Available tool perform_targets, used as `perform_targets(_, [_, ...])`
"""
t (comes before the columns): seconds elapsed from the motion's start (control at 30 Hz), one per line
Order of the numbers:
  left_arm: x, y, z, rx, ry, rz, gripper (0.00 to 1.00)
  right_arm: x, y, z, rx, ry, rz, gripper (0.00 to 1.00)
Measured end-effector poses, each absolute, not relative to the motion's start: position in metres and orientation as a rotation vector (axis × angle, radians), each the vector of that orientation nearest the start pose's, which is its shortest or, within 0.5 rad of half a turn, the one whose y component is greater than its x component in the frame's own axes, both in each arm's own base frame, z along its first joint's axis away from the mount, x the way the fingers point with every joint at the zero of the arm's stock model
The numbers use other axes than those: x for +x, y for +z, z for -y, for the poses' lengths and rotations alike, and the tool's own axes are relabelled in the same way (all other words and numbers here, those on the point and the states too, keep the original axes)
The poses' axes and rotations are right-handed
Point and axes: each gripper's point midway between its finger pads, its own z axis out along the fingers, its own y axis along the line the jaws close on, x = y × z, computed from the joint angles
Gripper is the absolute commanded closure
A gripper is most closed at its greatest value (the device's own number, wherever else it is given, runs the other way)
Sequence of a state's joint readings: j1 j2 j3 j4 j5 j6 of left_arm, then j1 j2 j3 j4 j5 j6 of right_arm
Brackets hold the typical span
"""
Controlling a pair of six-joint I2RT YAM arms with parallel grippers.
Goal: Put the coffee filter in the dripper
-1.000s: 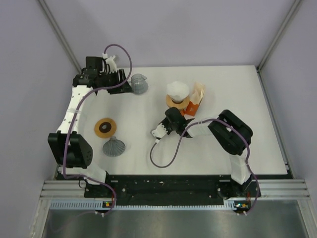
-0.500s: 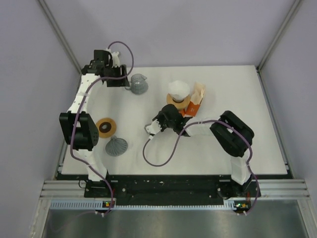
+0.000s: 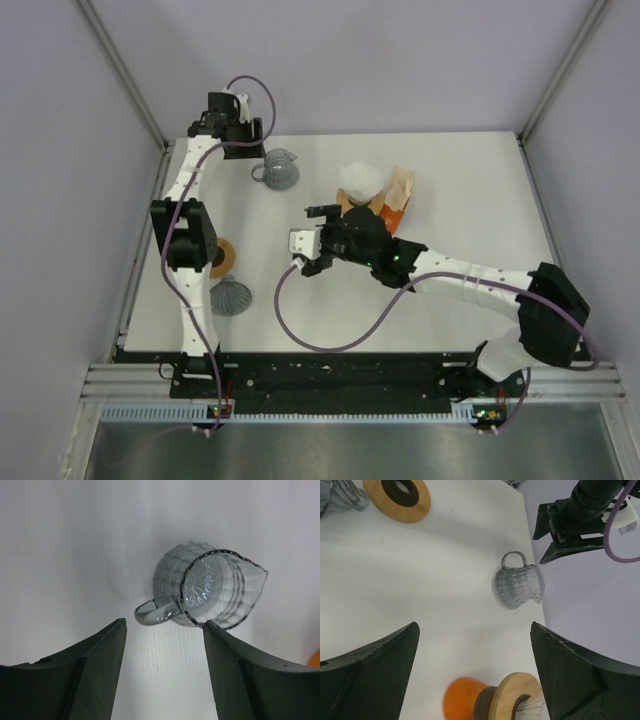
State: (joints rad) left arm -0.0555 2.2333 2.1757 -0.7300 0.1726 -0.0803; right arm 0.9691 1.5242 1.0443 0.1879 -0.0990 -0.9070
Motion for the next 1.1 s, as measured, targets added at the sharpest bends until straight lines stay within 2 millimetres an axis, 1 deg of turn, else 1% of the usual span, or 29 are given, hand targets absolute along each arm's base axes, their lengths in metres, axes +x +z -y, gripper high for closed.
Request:
perform_targets(0.1, [0.59,0.149,0.067,0.05,-0.264,-2.356,0.32,0.27,0.234,-0.383,-1.487,0.232,-1.117,0.09])
perform_targets(0.2, [0.604,0.143,0.069,0.043,-0.26,-2.339,0.33,0.252,0.241,-0.367,-1.438,0.318,-1.19,0.09])
perform_targets(0.33, [0.611,0.139,0.073,0.047,-0.254,-2.326,0.39,0.233,0.255,-0.348,-1.36,0.407,-1.25,0.07])
perform_targets(0.4, [0.611,0.136,0.077,0.053,-0.254,-2.33,0.43,0.226,0.264,-0.34,-1.325,0.43,-1.254,0.05])
perform_targets(0.5, [0.613,0.124,0.084,0.064,-0.26,-2.345,0.49,0.217,0.277,-0.325,-1.264,0.45,-1.244,0.03])
perform_targets(0.57, [0.612,0.114,0.087,0.069,-0.263,-2.362,0.53,0.213,0.281,-0.317,-1.236,0.451,-1.241,0.03])
perform_targets(0.63, [0.611,0.104,0.091,0.077,-0.265,-2.381,0.61,0.212,0.285,-0.312,-1.214,0.45,-1.238,0.02])
perform_targets(0.67, [0.61,0.101,0.092,0.08,-0.263,-2.39,0.69,0.211,0.286,-0.31,-1.208,0.448,-1.237,0.02])
perform_targets(0.73, [0.609,0.099,0.092,0.08,-0.262,-2.395,0.83,0.211,0.287,-0.307,-1.195,0.446,-1.24,0.02])
perform_targets(0.77, [0.609,0.099,0.092,0.083,-0.261,-2.395,0.93,0.212,0.287,-0.307,-1.191,0.444,-1.242,0.02])
perform_targets(0.8, [0.609,0.099,0.091,0.09,-0.255,-2.394,0.99,0.212,0.288,-0.306,-1.187,0.442,-1.244,0.02])
perform_targets(0.93, [0.603,0.098,0.094,0.099,-0.288,-2.398,1.0,0.214,0.288,-0.304,-1.169,0.433,-1.257,0.02])
perform_targets(1.0, [0.589,0.097,0.095,0.104,-0.305,-2.422,1.0,0.215,0.289,-0.302,-1.155,0.428,-1.265,0.02])
perform_targets(1.1, [0.56,0.095,0.097,0.118,-0.341,-2.472,1.0,0.216,0.292,-0.3,-1.131,0.425,-1.271,0.02])
